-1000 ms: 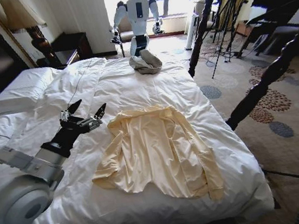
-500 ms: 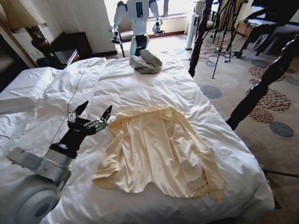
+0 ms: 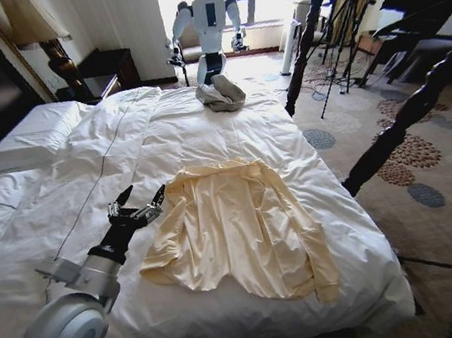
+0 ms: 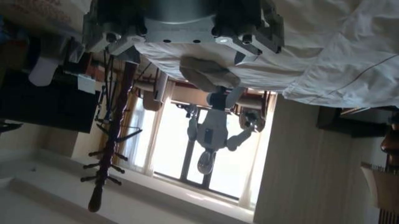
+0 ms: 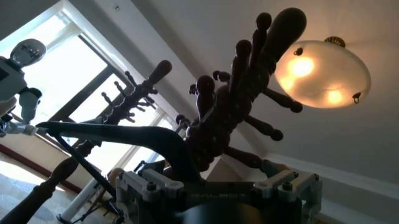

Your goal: Pick up the clothes from the bed and hang them on the clothes hanger.

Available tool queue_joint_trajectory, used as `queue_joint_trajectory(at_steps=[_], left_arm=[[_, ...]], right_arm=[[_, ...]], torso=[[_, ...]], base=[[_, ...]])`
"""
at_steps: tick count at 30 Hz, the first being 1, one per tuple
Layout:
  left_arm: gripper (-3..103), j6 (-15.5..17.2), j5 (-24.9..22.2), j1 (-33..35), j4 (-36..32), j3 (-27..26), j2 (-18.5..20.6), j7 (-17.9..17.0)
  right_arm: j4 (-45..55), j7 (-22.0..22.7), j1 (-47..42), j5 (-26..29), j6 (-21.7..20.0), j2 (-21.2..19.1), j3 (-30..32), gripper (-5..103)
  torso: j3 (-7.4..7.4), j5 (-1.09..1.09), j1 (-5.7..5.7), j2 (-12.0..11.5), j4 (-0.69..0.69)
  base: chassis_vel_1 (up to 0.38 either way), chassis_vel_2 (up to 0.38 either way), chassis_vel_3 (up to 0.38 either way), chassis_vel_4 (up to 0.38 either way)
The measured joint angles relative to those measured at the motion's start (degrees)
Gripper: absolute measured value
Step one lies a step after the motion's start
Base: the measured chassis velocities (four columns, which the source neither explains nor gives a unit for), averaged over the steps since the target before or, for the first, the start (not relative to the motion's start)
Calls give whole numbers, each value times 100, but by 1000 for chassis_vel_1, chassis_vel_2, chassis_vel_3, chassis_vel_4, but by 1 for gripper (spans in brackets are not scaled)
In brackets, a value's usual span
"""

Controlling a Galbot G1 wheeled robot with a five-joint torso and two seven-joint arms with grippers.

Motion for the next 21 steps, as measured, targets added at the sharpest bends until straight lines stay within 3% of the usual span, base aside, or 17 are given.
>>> queue_joint_trajectory(at_steps=[7,12,16,21], left_arm=[[100,-22,58,86,1,19,-108,55],[100,-27,71,120,1,21,-119,73],[100,-33,96,179,2,5,-108,108],[100,-53,129,249,2,-30,-104,118]], right_arm=[[-494,-243,580,103,9,271,-775,100],[-663,-410,839,169,123,219,-1202,100],[-896,-443,1826,203,374,55,-2167,100],[-969,-423,2336,195,474,-55,-2568,100]], torso=[[-1,3,-1,0,-2],[-1,3,-1,0,-2],[0,2,-1,0,-2],[0,0,0,0,-1]], base=[[0,0,0,0],[0,0,0,0],[0,0,0,0],[0,0,0,0]])
